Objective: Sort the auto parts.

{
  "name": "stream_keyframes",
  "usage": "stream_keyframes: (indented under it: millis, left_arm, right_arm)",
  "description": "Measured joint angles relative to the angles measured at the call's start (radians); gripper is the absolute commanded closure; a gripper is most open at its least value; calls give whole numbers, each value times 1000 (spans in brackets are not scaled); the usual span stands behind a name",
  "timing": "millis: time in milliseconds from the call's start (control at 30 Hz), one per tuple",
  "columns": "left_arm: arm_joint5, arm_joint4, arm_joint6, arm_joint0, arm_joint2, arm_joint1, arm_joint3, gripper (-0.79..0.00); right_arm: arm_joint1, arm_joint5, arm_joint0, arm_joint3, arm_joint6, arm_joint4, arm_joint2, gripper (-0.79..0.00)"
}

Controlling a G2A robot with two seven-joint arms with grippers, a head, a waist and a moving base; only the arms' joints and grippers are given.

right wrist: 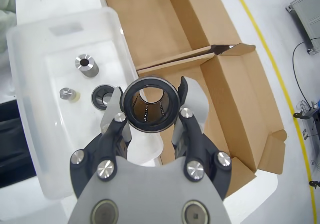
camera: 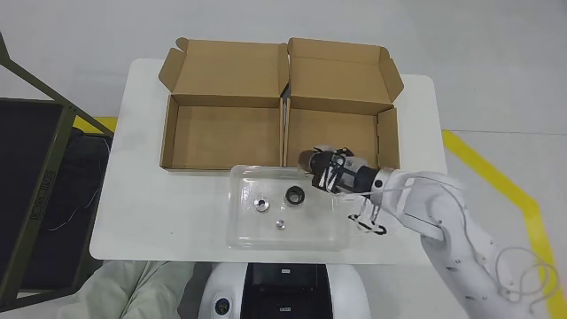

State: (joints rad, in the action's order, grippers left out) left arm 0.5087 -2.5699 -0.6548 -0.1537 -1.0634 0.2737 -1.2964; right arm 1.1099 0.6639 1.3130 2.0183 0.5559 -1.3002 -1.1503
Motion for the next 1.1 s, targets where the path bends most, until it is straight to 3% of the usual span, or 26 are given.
stream_keyframes:
  millis: [267, 1100]
  left_arm:
    - [0, 0, 0, 0, 0, 0, 0, -785]
    - [0, 0, 0, 0, 0, 0, 0, -785]
  right_arm:
    - [1, -19, -12, 8, -177, 11, -24, 0]
    - [-9, -35, 18, 221, -491, -135, -85, 0]
